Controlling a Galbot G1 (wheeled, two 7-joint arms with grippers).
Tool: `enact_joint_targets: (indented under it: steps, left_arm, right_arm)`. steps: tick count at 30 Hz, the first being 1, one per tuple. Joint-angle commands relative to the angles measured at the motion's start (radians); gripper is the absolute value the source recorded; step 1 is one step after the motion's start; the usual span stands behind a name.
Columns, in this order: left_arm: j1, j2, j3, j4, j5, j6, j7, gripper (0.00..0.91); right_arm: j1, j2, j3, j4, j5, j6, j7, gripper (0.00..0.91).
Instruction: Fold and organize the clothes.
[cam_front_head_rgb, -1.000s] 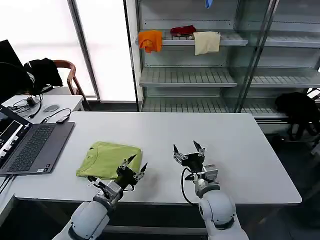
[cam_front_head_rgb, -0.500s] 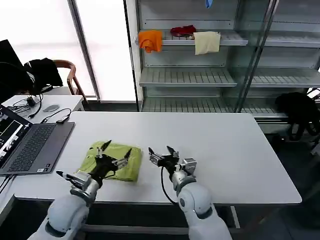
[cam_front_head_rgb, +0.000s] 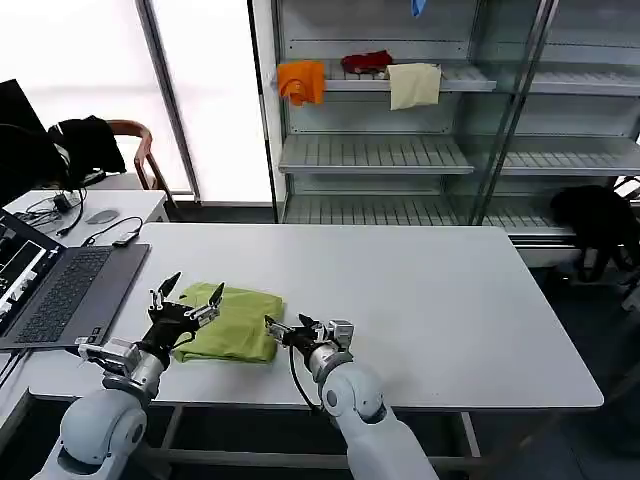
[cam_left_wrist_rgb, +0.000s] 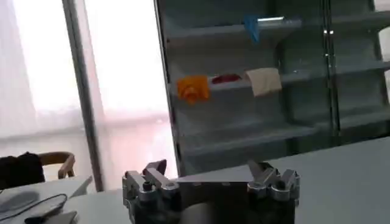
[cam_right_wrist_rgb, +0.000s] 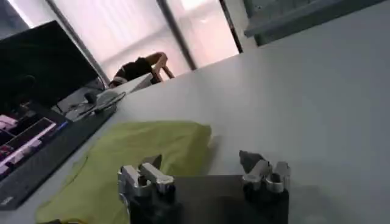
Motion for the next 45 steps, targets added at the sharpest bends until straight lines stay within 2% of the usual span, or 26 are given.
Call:
enact_joint_targets:
  steps: [1, 3, 4, 5, 7, 17, 25, 30, 33, 39, 45]
  left_arm:
    - [0.016, -0.005, -0.049, 0.002, -0.021, -0.009, -0.002, 0.907]
    - [0.018, -0.007, -0.050, 0.002, -0.022, -0.009, -0.003, 0.907]
    - [0.020, -0.008, -0.050, 0.003, -0.021, -0.009, -0.003, 0.907]
    - [0.020, -0.008, -0.050, 0.003, -0.021, -0.009, -0.003, 0.907]
    - [0.020, -0.011, -0.049, 0.005, -0.018, -0.009, -0.003, 0.907]
    - [0.012, -0.033, -0.032, 0.011, 0.009, -0.008, 0.001, 0.907]
    - [0.013, -0.035, -0.037, 0.025, 0.016, -0.010, 0.000, 0.907]
    - [0.014, -0.038, -0.037, 0.028, 0.016, -0.012, 0.000, 0.907]
    - [0.010, -0.043, -0.032, 0.033, 0.017, -0.012, 0.001, 0.907]
    - [-0.006, -0.054, -0.017, 0.047, 0.035, -0.011, 0.004, 0.907]
    - [-0.010, -0.060, -0.010, 0.057, 0.044, -0.008, 0.010, 0.907]
  right_arm:
    - [0.027, 0.050, -0.052, -0.074, 0.048, -0.016, -0.040, 0.836]
    - [0.030, 0.050, -0.059, -0.073, 0.044, -0.016, -0.047, 0.766]
    - [0.030, 0.050, -0.064, -0.073, 0.043, -0.016, -0.053, 0.564]
    - [0.030, 0.050, -0.065, -0.073, 0.041, -0.016, -0.059, 0.292]
    - [0.026, 0.050, -0.064, -0.069, 0.035, -0.015, -0.083, 0.000]
    - [0.016, 0.050, -0.034, -0.037, 0.023, -0.011, -0.109, 0.000]
    - [0.019, 0.048, 0.007, -0.007, -0.015, 0.005, -0.084, 0.000]
    - [0.033, 0.001, 0.061, 0.052, -0.007, -0.012, -0.058, 0.000]
    - [0.046, -0.057, 0.091, 0.087, 0.001, -0.014, -0.043, 0.000]
    - [0.039, -0.157, 0.142, 0.121, 0.000, -0.016, -0.052, 0.000]
    - [0.018, -0.219, 0.175, 0.116, -0.026, -0.015, -0.075, 0.000]
